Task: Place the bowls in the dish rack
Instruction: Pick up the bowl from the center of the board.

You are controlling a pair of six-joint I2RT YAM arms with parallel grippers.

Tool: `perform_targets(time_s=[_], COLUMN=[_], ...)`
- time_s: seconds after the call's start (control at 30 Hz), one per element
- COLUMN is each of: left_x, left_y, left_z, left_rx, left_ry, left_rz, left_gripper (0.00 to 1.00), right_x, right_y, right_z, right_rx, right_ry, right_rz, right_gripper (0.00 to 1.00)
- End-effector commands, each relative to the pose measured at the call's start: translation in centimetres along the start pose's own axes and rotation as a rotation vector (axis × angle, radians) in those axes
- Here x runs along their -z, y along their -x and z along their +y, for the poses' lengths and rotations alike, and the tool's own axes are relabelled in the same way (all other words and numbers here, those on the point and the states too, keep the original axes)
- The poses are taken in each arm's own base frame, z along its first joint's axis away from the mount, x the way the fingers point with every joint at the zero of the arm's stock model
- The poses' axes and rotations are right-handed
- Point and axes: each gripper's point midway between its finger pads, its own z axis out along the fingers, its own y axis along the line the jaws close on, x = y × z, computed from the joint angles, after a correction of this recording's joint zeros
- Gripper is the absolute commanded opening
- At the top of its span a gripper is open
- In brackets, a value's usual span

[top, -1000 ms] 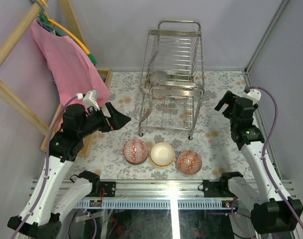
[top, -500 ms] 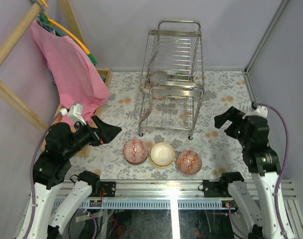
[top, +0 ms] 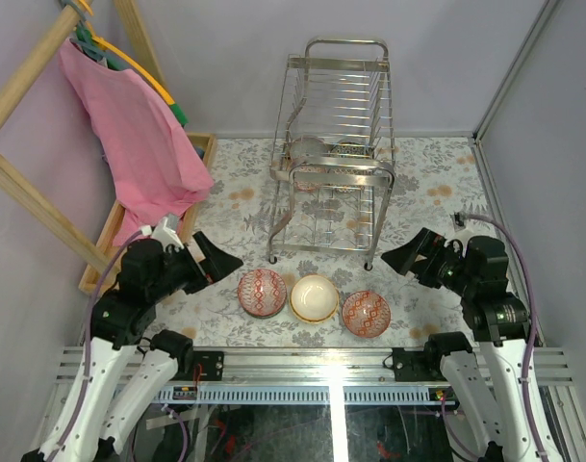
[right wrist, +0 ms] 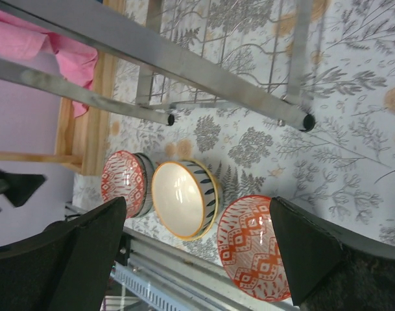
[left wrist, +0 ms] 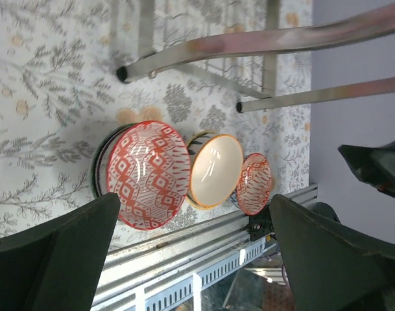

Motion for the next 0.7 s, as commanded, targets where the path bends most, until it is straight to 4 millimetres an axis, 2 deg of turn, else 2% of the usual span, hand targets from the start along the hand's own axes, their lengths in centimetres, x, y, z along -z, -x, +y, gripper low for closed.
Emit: perform_targets(time_s=[0.0, 0.2, 0.33, 0.57, 0.67], left_x=[-1.9, -3.6, -4.7, -5.0, -5.5], left_y=[-1.3, -2.2, -3.2, -2.6, -3.8], left_z=[0.6, 4.0, 5.7, 5.1, 5.4], left_rx=[0.113, 0.172, 0.199, 0.164, 0.161], left_ry=[-0.001, 0.13, 0.187, 0.103, 0.107], left_rz=[0.069, 0.082, 0.116, 0.05, 0.12], left_gripper=[1.0, 1.0, 1.0, 1.0, 1.0], right_x=[0.7, 1.5, 2.0, 2.5, 2.6], right_y=[-0.4, -0.5, -0.1, 0.3, 0.2], right_z=[2.9, 4.0, 3.9, 4.6, 5.3], right_rx=[-0.061, -0.032, 0.029, 0.065, 0.046], right_ry=[0.136, 0.194, 0.19, 0.248, 0.304], right_rz=[0.037, 0.026, -0.017, -0.084, -0.1], right_gripper=[0.99, 0.99, 0.99, 0.99, 0.99])
